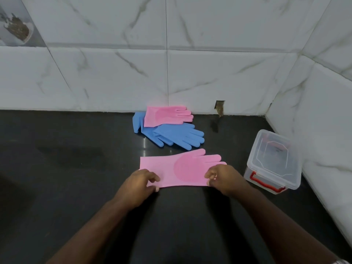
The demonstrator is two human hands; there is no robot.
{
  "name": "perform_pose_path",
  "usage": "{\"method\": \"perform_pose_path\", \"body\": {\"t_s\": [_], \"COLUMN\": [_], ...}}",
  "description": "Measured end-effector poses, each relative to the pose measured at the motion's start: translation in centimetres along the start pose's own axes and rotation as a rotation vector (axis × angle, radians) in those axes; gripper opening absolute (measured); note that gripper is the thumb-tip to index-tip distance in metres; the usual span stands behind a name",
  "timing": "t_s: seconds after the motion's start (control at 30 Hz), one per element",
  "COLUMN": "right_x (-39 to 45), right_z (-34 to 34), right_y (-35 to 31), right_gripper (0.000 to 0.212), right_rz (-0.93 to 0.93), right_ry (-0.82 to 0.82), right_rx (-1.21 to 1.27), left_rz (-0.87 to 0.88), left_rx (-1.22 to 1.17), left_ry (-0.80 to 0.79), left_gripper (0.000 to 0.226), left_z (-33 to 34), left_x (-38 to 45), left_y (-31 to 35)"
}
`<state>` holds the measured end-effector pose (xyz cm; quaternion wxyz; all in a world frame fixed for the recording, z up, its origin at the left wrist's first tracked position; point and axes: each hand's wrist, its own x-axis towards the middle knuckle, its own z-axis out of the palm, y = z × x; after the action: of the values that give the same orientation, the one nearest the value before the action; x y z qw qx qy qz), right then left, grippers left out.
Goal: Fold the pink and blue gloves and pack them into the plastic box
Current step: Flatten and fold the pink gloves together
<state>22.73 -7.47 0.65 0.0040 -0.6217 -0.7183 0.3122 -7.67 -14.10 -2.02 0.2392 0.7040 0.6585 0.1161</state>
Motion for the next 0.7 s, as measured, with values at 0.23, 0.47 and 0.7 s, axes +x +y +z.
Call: {"method": "perform_pose_path", "body": {"t_s": [0.23, 0.47, 0.7], "right_x": [-1.3, -4.1, -7.7], "right_z": [1.3, 2.3, 4.2], "right_y": [0.4, 1.0, 1.9], "right_gripper": [0.031, 0.029, 0.026], "right_rz": [-0.106, -0.152, -0.228], "right_ry": [0.09, 0.138, 0.218], "right_rx": [-0.315, -0.343, -0.251], "left_rz": [0.088, 0.115, 0.127], "left_rx": [0.134, 0.07, 0.049], "left_ry": [0.115, 0.124, 0.162], "left_gripper": [0.013, 0.009, 0.009], "left_z": [0.6, 0.8, 1.6], "left_x": [-0.2, -2.3, -5.8], "left_y": [-0.7, -1.4, -1.7]}}
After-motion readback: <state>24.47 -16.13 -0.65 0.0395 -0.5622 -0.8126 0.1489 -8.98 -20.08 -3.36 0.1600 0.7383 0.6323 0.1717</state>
